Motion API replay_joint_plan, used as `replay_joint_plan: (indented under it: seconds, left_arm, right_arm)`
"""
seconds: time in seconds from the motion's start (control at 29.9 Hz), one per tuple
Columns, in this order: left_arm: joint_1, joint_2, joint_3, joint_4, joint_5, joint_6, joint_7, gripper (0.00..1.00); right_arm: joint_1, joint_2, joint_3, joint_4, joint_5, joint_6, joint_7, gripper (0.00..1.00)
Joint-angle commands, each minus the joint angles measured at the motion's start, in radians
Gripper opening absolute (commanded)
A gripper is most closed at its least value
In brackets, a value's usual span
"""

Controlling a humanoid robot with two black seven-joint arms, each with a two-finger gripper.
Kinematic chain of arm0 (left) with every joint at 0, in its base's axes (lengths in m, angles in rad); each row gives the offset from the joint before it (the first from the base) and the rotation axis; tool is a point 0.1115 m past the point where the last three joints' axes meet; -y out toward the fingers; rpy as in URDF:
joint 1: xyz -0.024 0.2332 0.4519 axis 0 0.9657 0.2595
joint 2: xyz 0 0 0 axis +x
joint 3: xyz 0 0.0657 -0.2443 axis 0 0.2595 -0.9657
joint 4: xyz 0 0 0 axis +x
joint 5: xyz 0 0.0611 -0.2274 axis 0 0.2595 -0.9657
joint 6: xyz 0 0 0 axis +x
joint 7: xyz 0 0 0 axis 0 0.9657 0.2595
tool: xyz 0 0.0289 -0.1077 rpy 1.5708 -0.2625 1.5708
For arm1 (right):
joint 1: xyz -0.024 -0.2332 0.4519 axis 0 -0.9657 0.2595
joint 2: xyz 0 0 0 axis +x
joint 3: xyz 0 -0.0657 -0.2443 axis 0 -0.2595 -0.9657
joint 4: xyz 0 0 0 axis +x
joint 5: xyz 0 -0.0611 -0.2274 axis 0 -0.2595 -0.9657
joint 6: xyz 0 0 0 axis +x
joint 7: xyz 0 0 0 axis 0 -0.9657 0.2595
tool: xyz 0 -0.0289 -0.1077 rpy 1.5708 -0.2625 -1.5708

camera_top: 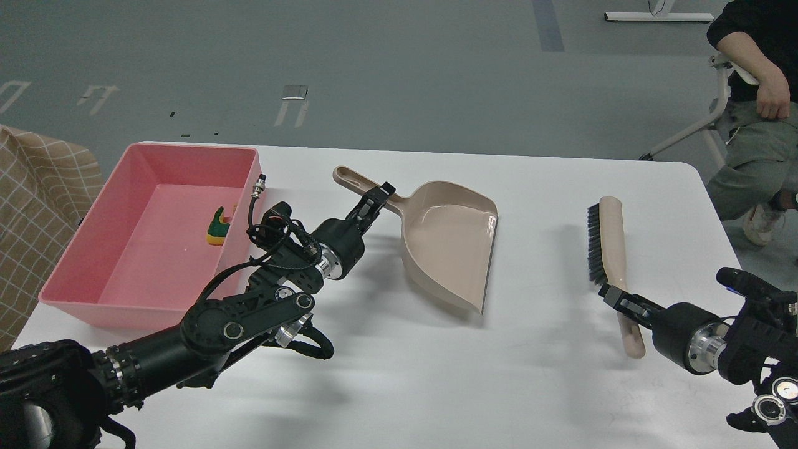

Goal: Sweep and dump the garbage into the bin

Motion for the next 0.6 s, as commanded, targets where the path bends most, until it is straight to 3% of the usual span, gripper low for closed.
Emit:
replay_joint_plan:
  seconds: [0.0, 0.47, 0.5, 0.53, 0.57]
  left_arm:
    - [-0.001, 0.000, 0.001, 0.005, 0.001, 0.000, 0.000, 0.11]
    - [0.009, 0.001, 0.004, 0.007, 0.001, 0.000, 0.000, 0.16]
    - [0.011, 0.001, 0.002, 0.007, 0.001, 0.000, 0.000, 0.19]
    - [0.012, 0.001, 0.002, 0.007, 0.001, 0.000, 0.000, 0.26]
    - [0.012, 0.001, 0.002, 0.007, 0.001, 0.000, 0.000, 0.26]
  right_arm:
    - [-0.003, -0.006, 0.000, -0.001, 0.001, 0.000, 0.000, 0.10]
    - [-0.030, -0.038, -0.001, -0.009, 0.000, 0.000, 0.000, 0.10]
    - [-0.030, -0.038, -0.001, -0.009, 0.000, 0.000, 0.000, 0.10]
    - [-0.030, -0.037, -0.001, -0.009, 0.000, 0.000, 0.000, 0.20]
    - [-0.030, -0.037, -0.001, -0.009, 0.000, 0.000, 0.000, 0.20]
